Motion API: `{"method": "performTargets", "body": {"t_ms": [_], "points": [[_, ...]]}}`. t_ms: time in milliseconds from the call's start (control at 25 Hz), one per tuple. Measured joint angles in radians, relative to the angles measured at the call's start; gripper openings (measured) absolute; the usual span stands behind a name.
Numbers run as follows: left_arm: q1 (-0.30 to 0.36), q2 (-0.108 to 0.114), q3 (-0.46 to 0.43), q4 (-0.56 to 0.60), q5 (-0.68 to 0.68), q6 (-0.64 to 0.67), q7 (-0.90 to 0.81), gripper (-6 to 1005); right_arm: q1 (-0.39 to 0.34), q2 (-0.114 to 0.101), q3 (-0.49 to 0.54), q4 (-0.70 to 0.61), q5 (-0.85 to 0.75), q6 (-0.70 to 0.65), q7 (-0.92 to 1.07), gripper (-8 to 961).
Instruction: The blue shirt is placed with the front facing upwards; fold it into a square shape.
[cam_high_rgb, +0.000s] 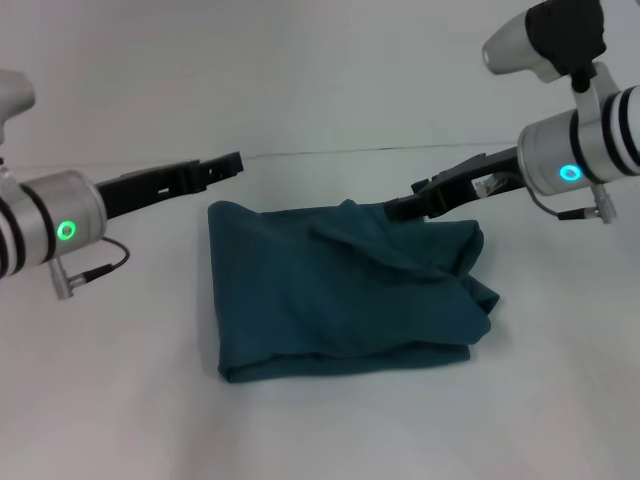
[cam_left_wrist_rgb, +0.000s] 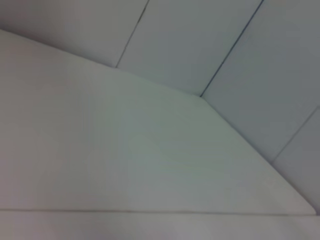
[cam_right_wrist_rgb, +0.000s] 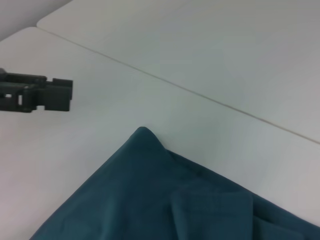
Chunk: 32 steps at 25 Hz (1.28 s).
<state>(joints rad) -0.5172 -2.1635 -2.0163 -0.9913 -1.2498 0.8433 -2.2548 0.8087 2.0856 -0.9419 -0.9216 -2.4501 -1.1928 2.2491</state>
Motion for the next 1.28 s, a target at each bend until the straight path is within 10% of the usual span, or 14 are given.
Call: {"method": "performTargets", "body": {"t_ms": [720, 1280], "points": [[-0.018, 0.101, -0.501, 0.121, -0.004, 0.828, 0.381, 683, 0.089, -0.005, -0.042, 0.172, -0.003, 0.115, -0.003, 570], [-0.018, 0.095, -0.513, 0.167, -0.005, 0.865, 0.409, 683, 0.140, 0.009, -0.146, 0.351, 0.006, 0.298, -0.007, 569]]}}
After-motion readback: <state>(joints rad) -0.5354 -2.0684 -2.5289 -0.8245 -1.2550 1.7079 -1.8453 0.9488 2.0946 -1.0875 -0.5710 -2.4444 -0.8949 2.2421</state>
